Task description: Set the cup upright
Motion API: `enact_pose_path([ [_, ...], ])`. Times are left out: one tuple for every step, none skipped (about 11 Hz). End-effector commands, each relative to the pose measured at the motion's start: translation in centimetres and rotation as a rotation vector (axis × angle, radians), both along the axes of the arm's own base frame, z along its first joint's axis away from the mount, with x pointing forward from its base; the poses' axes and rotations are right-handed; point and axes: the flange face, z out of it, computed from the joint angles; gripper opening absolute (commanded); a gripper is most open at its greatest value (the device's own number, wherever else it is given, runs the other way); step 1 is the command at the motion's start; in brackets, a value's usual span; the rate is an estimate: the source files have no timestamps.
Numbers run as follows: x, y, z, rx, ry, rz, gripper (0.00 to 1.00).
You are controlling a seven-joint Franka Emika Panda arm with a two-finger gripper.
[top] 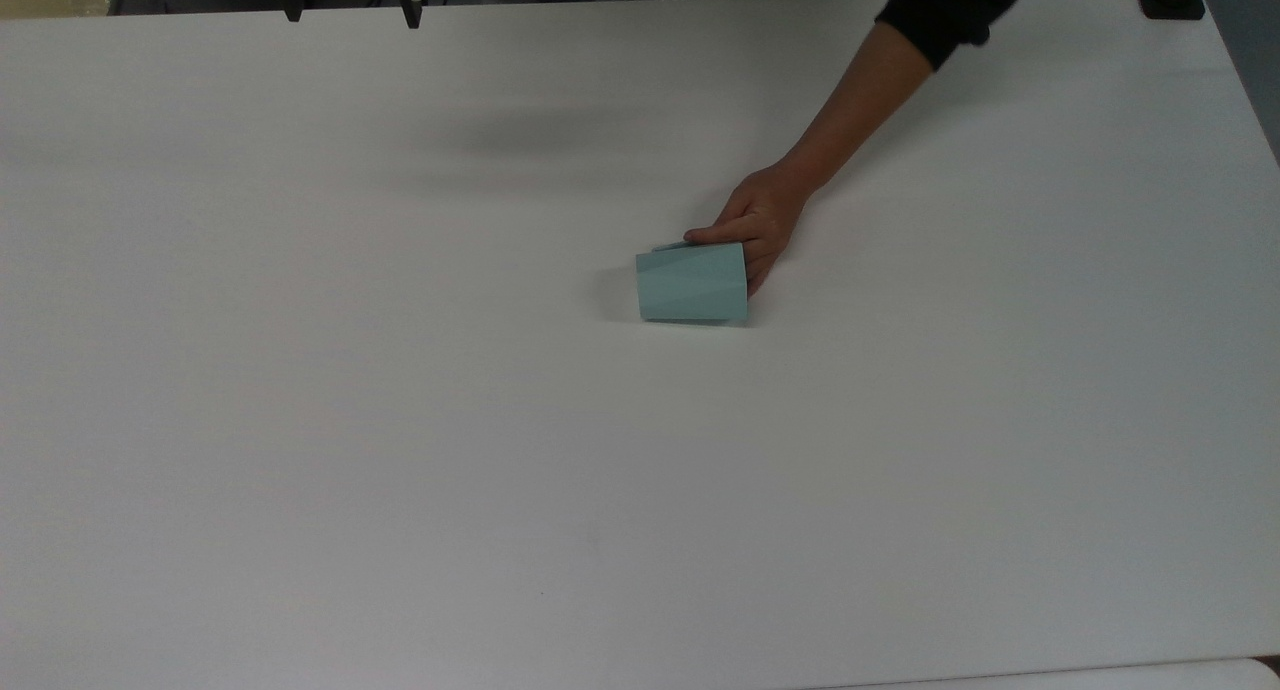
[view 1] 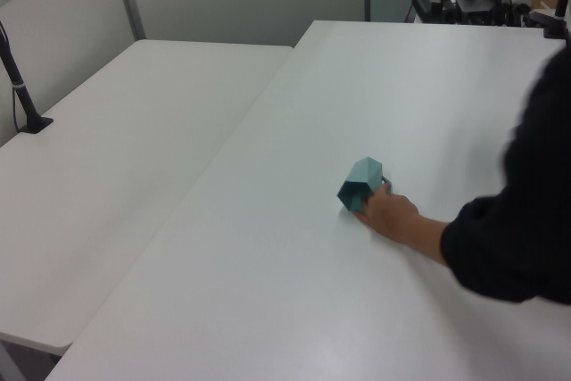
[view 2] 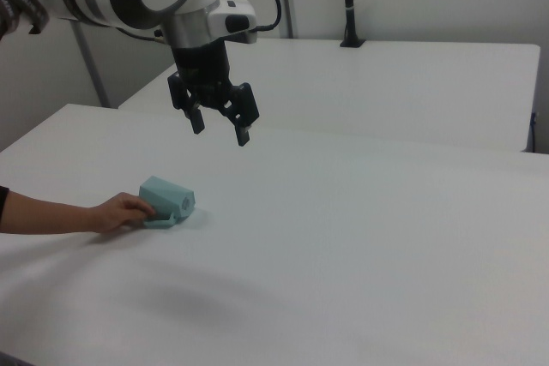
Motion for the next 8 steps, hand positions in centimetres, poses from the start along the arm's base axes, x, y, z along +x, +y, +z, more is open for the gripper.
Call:
enact_pose_path([
  [-0.3, -0.4, 0.1, -0.030, 0.010, 0.016, 1.00],
  [-0.3, -0.6, 0.0, -0.031, 0.013, 0.033, 1.00],
  [-0.5, -0.9, -0.2, -0.031, 0.027, 0.065, 1.00],
  [-0.5, -0.8, -0.2, -0.031, 0.025, 0.057, 1.00],
  [-0.5, -0.9, -0.2, -0.031, 0.028, 0.054, 1.00],
  [-0.6, -0.8, -0.4, -0.030, 0.033, 0.054, 1.00],
  [-0.5, -0.3, -0.3, -0.031, 0.030, 0.052, 1.00],
  [-0.3, 0.7, -0.3, -0.033, 0.028, 0.034, 1.00],
])
